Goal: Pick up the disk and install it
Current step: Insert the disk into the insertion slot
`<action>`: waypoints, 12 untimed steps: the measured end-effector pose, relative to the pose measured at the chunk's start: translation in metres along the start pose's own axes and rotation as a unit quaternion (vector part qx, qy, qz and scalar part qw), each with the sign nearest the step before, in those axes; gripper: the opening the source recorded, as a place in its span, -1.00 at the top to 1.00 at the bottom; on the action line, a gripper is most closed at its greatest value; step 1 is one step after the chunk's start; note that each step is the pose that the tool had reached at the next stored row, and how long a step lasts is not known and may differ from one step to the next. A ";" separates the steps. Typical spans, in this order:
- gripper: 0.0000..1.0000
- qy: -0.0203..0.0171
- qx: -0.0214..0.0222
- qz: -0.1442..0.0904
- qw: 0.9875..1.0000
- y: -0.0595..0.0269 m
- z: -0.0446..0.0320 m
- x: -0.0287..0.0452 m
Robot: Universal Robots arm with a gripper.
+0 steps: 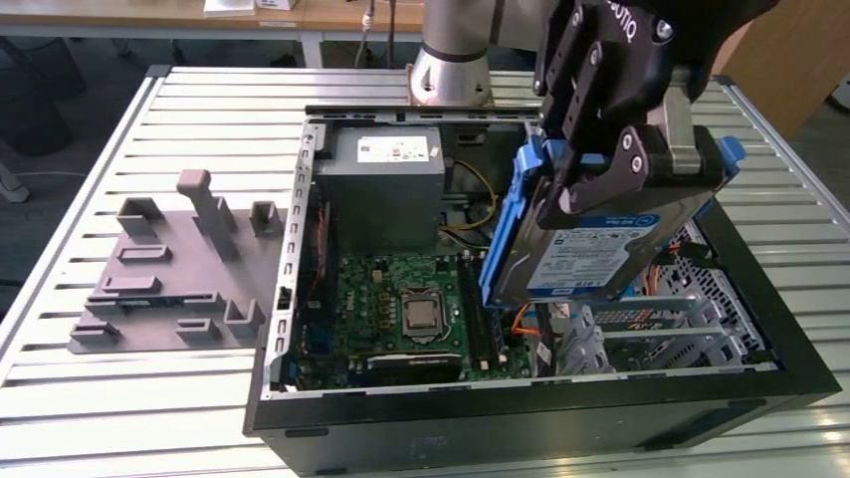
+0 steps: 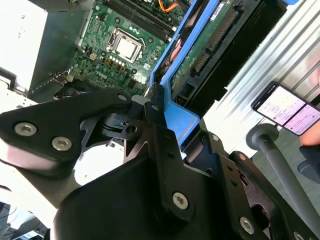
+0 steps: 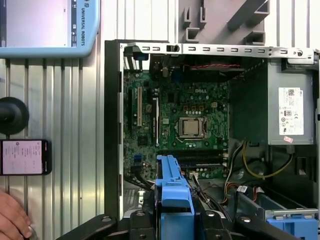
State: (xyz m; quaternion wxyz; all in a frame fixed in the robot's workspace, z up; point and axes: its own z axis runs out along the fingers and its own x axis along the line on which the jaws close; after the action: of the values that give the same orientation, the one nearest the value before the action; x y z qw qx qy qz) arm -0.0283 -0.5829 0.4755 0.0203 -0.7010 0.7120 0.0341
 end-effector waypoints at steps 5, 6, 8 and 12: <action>0.26 0.000 0.000 0.000 1.000 -0.0021 0.0013 0.0025; 0.26 0.000 0.000 0.000 1.000 -0.0022 0.0014 0.0043; 0.26 0.000 0.000 0.000 1.000 -0.0023 0.0016 0.0078; 0.26 0.000 0.000 0.000 1.000 -0.0045 0.0022 0.0117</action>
State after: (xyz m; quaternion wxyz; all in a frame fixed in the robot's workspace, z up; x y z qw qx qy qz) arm -0.0241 -0.5944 0.4723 0.0203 -0.7010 0.7121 0.0341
